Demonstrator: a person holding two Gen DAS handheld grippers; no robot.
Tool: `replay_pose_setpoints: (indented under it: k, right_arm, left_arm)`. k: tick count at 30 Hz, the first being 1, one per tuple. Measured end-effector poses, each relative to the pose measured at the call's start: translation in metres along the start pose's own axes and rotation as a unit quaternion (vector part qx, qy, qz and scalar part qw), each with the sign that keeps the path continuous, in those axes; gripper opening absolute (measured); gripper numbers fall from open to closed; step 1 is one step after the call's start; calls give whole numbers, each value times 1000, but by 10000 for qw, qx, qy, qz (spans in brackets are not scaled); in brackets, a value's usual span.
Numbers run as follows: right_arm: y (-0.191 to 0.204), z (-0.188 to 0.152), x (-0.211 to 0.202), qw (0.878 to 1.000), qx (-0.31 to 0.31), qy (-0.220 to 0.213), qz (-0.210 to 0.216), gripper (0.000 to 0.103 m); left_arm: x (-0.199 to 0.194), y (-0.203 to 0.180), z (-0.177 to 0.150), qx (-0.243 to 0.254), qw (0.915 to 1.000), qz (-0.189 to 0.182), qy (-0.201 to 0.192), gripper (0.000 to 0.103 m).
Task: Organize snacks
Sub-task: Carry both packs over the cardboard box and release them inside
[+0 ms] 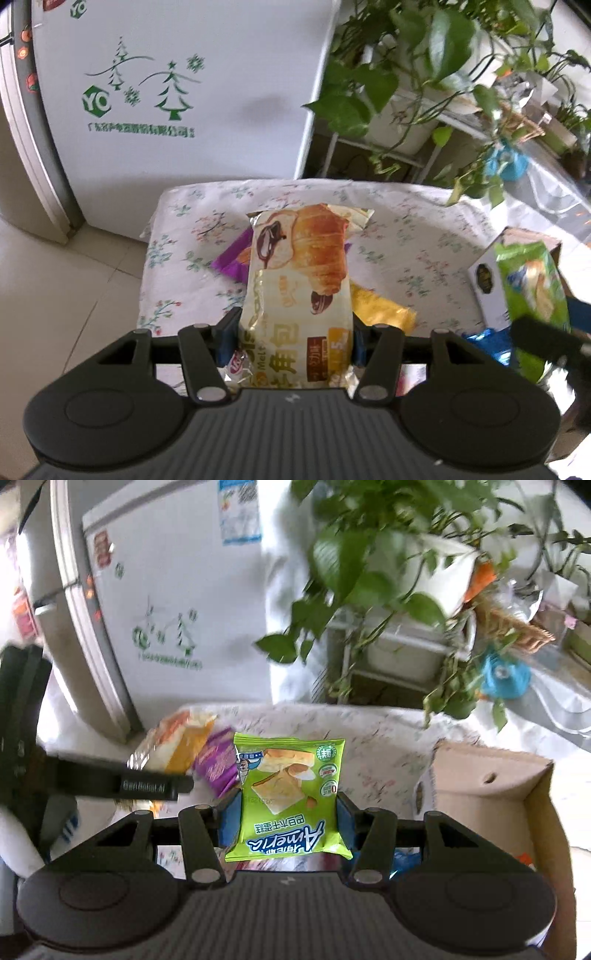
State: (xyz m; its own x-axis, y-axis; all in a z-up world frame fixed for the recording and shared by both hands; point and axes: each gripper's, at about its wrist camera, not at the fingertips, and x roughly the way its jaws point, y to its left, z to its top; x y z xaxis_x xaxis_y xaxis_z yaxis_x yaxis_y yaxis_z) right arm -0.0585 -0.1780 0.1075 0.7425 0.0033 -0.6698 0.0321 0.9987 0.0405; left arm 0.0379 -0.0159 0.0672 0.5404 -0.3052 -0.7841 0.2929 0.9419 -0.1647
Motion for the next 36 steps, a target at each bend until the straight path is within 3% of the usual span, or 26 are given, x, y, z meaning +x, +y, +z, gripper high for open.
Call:
replay_pose_setpoints:
  k: [8,20,36]
  right_arm:
    - [-39,14,-19,9986,431,-299,-75,59]
    - [-111,2,-32,9863,1600,-286,-297,59]
    - [-184,-24,-50,9586,2738,-219,-754,59]
  left_arm:
    - [-9,-32,6,70,9995,-275,-170,55]
    - [-14,-93,0,414,9956,-804,-260,55]
    - [-10,-176,-31,1029,9770,-1865,-133,55]
